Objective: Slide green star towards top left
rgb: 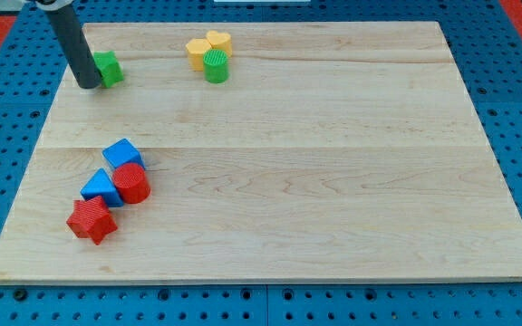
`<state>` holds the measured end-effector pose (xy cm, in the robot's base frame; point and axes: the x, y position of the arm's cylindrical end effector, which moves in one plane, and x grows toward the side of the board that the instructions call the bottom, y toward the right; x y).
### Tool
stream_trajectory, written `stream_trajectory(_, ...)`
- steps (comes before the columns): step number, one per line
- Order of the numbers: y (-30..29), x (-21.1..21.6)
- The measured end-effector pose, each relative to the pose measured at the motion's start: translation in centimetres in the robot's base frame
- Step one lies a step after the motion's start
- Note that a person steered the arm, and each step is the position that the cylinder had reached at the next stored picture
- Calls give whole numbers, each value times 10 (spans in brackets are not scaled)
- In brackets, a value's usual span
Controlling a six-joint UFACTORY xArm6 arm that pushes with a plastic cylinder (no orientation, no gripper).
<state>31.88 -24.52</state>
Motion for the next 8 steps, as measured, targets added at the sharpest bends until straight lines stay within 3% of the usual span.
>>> stream_trajectory(5,48,-50)
stream_trajectory(8,46,-50)
